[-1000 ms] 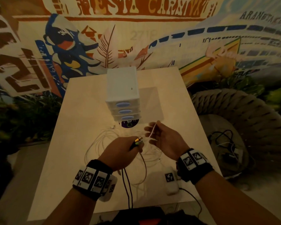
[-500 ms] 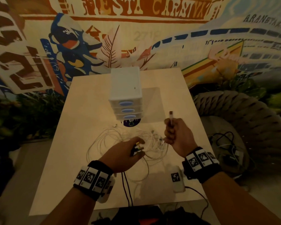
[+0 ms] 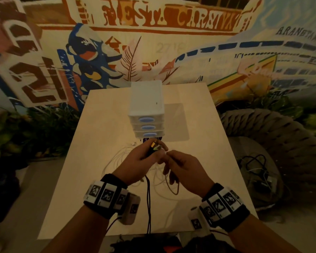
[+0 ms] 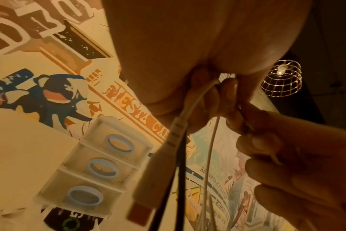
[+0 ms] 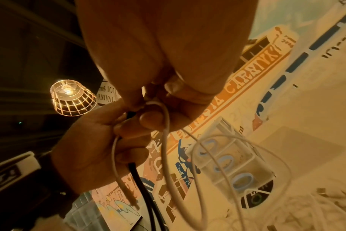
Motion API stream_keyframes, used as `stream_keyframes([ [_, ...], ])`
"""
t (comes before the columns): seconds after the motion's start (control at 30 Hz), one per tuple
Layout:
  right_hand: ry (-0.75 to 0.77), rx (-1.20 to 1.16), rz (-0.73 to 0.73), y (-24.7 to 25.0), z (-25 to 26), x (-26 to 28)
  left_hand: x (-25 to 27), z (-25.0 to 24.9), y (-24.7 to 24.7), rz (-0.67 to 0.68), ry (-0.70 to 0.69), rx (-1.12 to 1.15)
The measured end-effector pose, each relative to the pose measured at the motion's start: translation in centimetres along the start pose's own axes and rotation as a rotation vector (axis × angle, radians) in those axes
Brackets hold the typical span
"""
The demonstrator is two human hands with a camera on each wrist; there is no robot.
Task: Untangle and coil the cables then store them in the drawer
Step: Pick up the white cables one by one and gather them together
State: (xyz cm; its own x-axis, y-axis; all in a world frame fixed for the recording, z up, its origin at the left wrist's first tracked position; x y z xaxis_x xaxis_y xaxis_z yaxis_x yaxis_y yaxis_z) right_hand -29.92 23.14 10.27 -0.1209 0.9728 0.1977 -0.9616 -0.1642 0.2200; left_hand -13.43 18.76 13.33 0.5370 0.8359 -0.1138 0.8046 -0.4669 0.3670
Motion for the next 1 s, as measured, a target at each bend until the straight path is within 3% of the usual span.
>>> stream_keyframes([
  [0.2,-0.016,-0.313,-0.032,1.1,0.6,-0.4,-0.2,-1.6,0.6,0.025,-0.05,-0.002],
  [0.33,0.129,0.206,-0.109,1.0,0.8,-0.9,0.5,-1.7,2.1,0.046,-0.034,0.104],
  [0.53,0.306,0.552,-0.204,-0.1,3.1,-1.5,2.1,-1.3,3.7,0.095,-0.036,0.204],
  [0.7,0.34,0.638,-0.225,1.6,2.6,0.0,2.9,-1.2,5.0,0.084,-0.014,0.075],
  [0.8,0.17,0.5,-0.409,4.4,0.6,2.1,3.0,-1.0,6.2,0.001,-0.043,0.003],
  [0.87,-0.018,0.453,-0.526,6.4,-1.8,4.2,2.9,-1.2,6.9,-0.099,-0.079,0.074],
  [0.93,-0.205,0.463,-0.53,8.1,-5.0,7.1,2.9,-1.7,7.6,-0.196,-0.124,0.158],
  [1.0,-0.402,0.509,-0.436,9.1,-8.9,10.5,3.1,-2.4,8.4,-0.271,-0.187,0.205],
])
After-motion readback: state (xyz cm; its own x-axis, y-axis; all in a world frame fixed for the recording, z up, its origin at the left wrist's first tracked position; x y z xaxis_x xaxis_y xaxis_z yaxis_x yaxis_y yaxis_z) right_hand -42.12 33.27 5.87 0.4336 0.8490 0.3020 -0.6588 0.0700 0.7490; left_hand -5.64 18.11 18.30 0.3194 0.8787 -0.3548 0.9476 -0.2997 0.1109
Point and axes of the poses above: each hand's wrist, its own x-axis away from the middle knuckle, its own y-axis out of the back of the hand, z = x × y, the point moved 2 cm from there along -x, towards the middle knuckle, and after that the axes turned 9 degrees about -y, right-handed, at the moved point
